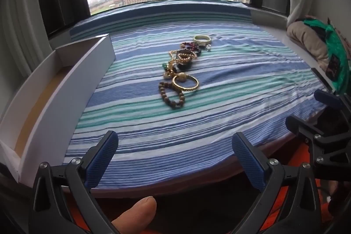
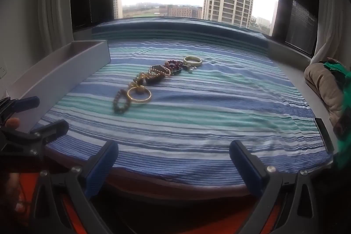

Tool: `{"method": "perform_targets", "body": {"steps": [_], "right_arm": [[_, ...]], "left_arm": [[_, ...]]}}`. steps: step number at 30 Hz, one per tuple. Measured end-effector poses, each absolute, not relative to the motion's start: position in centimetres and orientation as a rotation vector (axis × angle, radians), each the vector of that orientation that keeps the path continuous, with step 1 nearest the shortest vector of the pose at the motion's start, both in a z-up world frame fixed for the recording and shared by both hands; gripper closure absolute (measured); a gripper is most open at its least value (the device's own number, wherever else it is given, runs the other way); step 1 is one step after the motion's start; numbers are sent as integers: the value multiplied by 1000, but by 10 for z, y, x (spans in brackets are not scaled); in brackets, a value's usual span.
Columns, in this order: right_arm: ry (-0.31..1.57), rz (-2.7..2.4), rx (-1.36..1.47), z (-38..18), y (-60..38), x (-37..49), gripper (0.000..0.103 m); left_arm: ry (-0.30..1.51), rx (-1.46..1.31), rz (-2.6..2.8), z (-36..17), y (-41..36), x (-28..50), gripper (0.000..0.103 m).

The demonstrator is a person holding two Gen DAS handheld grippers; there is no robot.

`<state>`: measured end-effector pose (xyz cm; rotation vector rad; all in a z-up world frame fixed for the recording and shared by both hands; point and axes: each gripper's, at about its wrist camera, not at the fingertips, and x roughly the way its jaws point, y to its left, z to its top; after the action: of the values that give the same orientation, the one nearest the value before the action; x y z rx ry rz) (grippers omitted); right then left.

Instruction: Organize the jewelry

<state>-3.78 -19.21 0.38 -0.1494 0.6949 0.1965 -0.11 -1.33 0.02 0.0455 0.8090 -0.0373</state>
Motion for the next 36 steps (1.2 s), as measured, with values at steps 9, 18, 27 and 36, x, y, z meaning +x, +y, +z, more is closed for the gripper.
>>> {"method": "perform_targets", "body": {"steps": [9,18,27,36], "right_arm": [[692,197,-148,2,-196,-39,0],[683,199,-151,3,-195,-40,0],[682,196,-150,3,-193,-41,0],[671,196,-151,5,-196,-43,0]], "left_arm": [[832,28,-25,-1,-10,-2,0],[842,23,-7,-2,-8,-2,0],[846,25,-4,-3,-8,-2,0],[846,33,-5,-3,-9,-1,0]]}}
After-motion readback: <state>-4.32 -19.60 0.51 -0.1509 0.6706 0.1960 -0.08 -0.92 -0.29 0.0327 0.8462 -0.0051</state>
